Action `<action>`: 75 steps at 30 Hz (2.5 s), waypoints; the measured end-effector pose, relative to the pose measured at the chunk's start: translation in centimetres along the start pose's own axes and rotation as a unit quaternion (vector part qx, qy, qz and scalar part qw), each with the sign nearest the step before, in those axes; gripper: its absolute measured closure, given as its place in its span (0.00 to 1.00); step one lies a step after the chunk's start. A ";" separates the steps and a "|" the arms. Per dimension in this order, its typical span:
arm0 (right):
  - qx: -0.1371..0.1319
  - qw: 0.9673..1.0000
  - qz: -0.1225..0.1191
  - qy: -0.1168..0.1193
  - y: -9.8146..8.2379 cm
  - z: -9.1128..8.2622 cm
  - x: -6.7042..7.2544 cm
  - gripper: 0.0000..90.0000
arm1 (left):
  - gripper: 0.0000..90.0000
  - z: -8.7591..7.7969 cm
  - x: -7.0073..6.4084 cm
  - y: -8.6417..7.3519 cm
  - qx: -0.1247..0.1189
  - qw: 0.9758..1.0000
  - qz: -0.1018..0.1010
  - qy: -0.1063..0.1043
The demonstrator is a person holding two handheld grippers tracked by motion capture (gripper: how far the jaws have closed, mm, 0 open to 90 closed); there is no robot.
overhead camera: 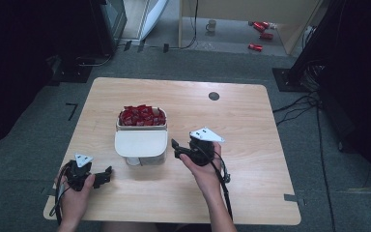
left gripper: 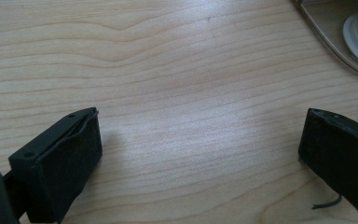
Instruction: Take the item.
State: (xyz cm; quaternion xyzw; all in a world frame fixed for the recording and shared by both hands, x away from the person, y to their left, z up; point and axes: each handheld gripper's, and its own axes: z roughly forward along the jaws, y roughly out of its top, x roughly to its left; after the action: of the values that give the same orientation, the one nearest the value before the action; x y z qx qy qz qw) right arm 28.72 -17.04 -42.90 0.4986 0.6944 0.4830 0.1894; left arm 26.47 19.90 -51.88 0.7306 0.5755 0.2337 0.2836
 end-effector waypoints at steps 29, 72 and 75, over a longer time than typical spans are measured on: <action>-0.036 0.999 0.009 0.007 5.8 3.4 2.7 0.49 | 0.00 0.0 0.0 0.0 0.000 1.000 0.000 0.001; -0.073 0.996 -0.030 -0.029 8.3 5.3 3.0 1.00 | 0.00 0.1 -0.1 0.1 -0.001 1.000 -0.001 0.000; -0.095 0.994 -0.036 -0.040 8.8 4.2 2.9 1.00 | 0.00 0.1 -0.1 0.1 -0.001 1.000 -0.001 0.000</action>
State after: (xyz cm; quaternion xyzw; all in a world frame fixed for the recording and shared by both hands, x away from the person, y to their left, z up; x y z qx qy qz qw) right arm 35.04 -12.16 -36.59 0.4717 0.6551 0.5193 0.2804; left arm 26.60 19.80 -51.90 0.7294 0.5763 0.2344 0.2845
